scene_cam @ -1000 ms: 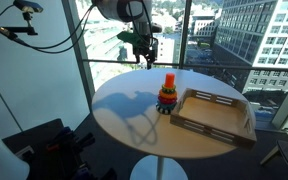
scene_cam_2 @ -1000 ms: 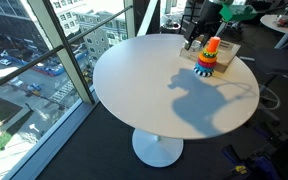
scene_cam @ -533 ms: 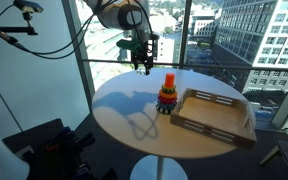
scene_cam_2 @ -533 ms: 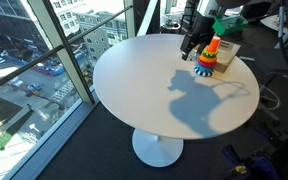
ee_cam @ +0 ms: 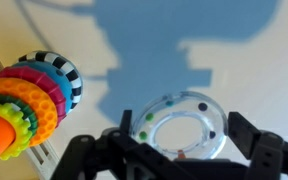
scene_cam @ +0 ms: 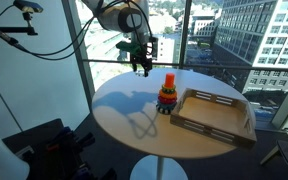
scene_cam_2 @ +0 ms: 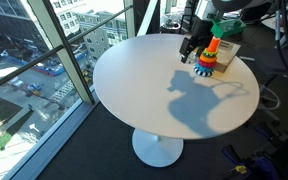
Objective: Move the rings stacking stand to the right, remove the clear ring from the ring stacking stand and put it on the table
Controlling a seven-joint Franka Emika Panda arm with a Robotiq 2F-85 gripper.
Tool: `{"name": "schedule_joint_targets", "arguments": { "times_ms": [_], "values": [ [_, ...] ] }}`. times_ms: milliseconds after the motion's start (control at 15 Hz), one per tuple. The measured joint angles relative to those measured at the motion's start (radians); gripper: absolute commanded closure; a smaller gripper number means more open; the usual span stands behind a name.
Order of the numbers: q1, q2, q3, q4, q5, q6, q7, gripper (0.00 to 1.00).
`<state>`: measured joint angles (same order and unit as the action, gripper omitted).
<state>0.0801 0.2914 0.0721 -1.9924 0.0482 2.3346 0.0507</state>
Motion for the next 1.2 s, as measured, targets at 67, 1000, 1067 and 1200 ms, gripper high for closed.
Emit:
{"name": "schedule_joint_targets", "arguments": {
  "times_ms": [67,1000,1067,1200],
  "values": [
    [0.000,0.000,0.000,0.000,0.000,0.000,0.000,0.32],
    [0.056,0.103,0.002,-0.001,-0.037,0.000,0.005,0.32],
    [0.059,0.111,0.002,-0.001,-0.042,0.000,0.008,0.32],
    [0.063,0.125,0.002,0.000,-0.049,0.000,0.012,0.32]
  ]
}}
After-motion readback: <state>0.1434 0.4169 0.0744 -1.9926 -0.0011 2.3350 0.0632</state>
